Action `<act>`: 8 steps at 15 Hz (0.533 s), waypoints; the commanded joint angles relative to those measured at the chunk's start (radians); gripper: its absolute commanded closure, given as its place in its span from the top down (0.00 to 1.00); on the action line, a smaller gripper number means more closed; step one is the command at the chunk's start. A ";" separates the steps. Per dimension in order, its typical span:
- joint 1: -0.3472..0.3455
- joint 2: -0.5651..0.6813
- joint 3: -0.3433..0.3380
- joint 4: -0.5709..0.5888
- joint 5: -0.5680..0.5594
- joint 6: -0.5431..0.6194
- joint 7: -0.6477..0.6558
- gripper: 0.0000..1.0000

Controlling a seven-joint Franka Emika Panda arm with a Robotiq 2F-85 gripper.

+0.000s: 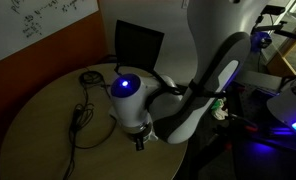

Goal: Move the cup to the left

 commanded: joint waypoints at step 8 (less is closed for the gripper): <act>-0.094 -0.311 0.007 -0.244 0.017 -0.083 -0.059 1.00</act>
